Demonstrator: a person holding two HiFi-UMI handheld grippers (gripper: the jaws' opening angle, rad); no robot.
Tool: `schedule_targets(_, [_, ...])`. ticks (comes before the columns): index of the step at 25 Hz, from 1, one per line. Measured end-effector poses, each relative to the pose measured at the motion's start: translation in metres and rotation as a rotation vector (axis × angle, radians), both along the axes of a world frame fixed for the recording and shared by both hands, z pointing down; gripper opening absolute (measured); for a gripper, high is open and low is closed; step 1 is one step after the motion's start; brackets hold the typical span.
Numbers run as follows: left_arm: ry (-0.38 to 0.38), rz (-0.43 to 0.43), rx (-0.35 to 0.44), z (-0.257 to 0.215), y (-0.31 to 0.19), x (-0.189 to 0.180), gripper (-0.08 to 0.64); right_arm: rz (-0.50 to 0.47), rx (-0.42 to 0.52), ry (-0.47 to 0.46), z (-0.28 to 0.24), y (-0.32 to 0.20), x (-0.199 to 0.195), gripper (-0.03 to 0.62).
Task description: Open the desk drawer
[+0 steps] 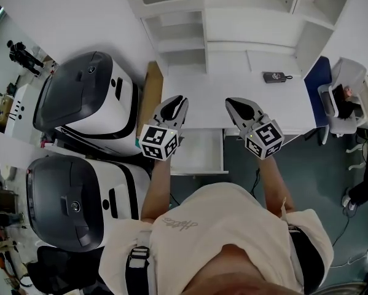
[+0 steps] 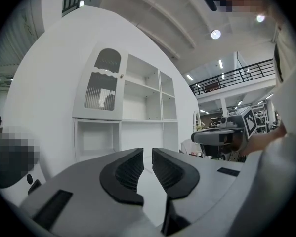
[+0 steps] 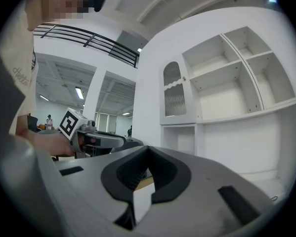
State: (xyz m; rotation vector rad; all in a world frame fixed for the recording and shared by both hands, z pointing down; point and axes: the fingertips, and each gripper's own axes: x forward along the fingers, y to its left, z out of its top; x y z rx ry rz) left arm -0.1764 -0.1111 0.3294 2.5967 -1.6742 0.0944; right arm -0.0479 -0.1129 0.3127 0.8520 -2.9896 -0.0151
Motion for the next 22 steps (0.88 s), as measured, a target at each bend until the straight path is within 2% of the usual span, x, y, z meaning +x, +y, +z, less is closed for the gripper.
schedule_targets(5, [-0.022, -0.007, -0.018, 0.004, 0.004, 0.015, 0.060, 0.000, -0.007, -0.017, -0.001, 0.005, 0.016, -0.003])
schedule_targets(11, [-0.029, -0.020, -0.006, -0.004, 0.011, 0.025, 0.060, 0.041, 0.048, -0.041, -0.015, 0.006, 0.033, -0.003])
schedule_targets(19, [0.001, -0.037, -0.017, -0.002, 0.032, 0.025, 0.060, 0.004, 0.014, -0.031, -0.003, 0.028, 0.032, -0.003])
schedule_targets(22, [-0.004, -0.014, -0.039, 0.007, 0.037, 0.032, 0.060, 0.043, 0.014, -0.050, 0.001, 0.028, 0.036, -0.003])
